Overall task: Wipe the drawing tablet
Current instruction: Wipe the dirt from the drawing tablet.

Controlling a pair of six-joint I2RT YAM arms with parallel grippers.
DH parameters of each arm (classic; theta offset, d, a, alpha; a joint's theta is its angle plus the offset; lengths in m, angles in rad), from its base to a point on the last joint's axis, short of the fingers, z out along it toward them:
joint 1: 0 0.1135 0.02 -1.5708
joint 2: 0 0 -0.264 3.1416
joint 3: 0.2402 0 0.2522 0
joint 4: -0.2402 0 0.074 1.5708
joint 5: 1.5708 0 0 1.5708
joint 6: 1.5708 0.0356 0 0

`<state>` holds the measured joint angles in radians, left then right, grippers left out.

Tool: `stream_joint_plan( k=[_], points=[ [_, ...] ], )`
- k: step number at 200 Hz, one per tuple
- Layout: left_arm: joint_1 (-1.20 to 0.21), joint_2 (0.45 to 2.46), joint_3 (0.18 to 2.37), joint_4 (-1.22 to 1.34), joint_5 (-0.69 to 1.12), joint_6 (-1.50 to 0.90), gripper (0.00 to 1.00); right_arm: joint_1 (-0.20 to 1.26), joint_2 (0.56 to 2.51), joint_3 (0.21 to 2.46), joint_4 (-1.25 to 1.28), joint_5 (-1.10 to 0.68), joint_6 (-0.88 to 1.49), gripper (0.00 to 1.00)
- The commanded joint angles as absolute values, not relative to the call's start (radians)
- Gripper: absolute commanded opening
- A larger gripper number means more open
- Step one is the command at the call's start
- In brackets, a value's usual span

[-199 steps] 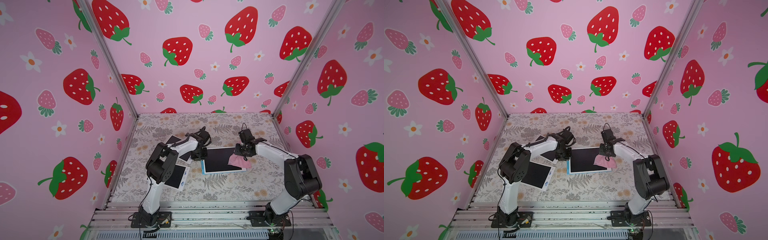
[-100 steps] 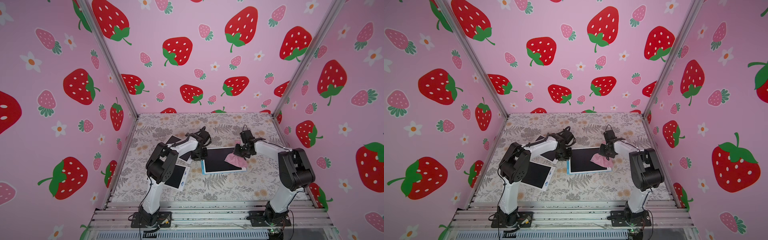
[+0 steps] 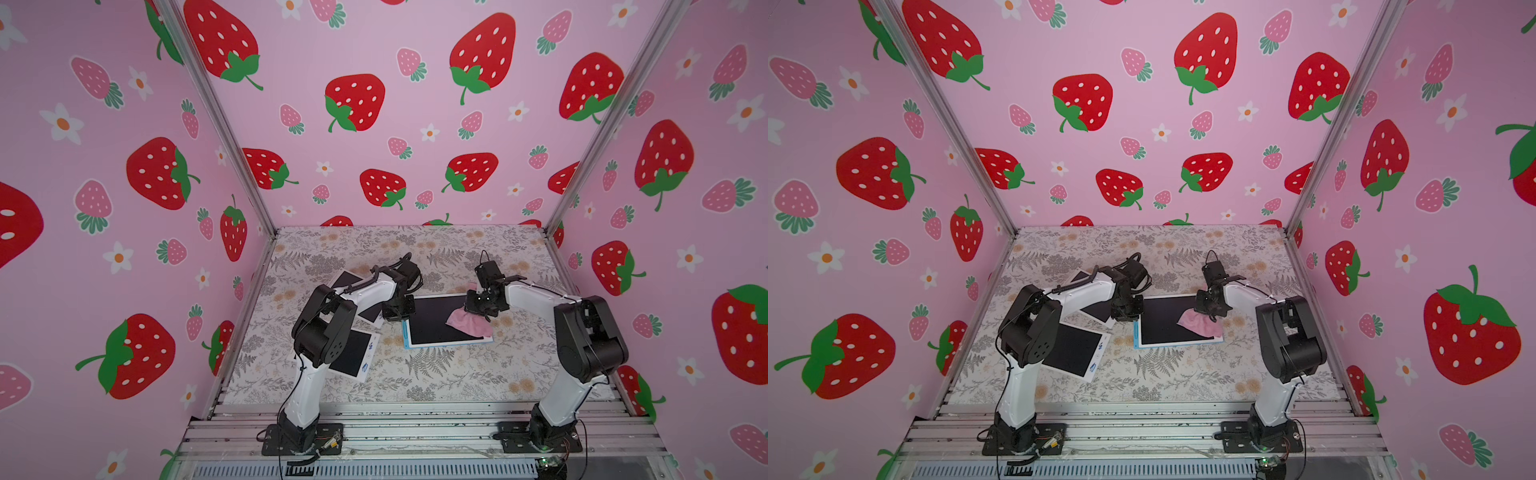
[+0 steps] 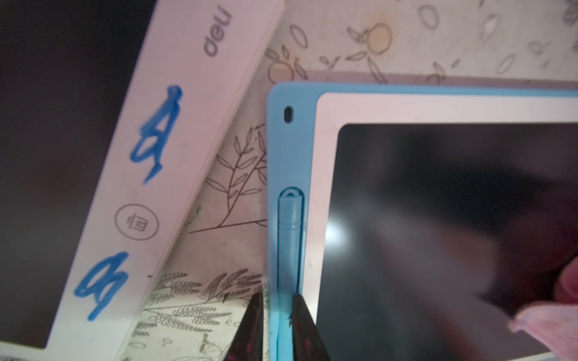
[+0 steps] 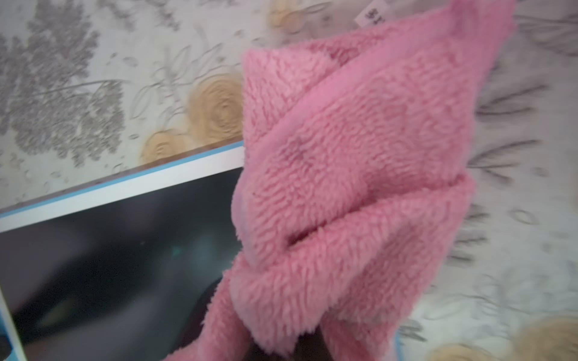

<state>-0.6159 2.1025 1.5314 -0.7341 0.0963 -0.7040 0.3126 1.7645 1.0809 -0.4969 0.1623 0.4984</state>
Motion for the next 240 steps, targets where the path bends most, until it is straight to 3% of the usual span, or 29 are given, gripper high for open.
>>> stream_joint_plan(
  k=[1, 25, 64, 106, 152, 240],
  points=[
    [-0.617, 2.211, 1.472, -0.821, 0.038, -0.7, 0.18, 0.334, 1.739, 1.054, -0.538, 0.154, 0.476, 0.0],
    [-0.617, 2.215, 1.478, -0.823, 0.038, -0.7, 0.18, 0.406, 1.783, 1.113, -0.548, 0.159, 0.474, 0.0],
    [-0.617, 2.211, 1.473, -0.824, 0.038, -0.696, 0.18, 0.288, 1.791, 1.12, -0.562, 0.15, 0.453, 0.0],
    [-0.617, 2.216, 1.475, -0.822, 0.04, -0.7, 0.18, 0.363, 1.815, 1.149, -0.559, 0.12, 0.442, 0.0],
    [-0.617, 2.215, 1.478, -0.828, 0.039, -0.697, 0.18, 0.322, 1.829, 1.159, -0.57, 0.138, 0.425, 0.0],
    [-0.614, 2.217, 1.482, -0.833, 0.032, -0.695, 0.18, 0.45, 1.832, 1.177, -0.578, 0.16, 0.425, 0.0]
  ],
)
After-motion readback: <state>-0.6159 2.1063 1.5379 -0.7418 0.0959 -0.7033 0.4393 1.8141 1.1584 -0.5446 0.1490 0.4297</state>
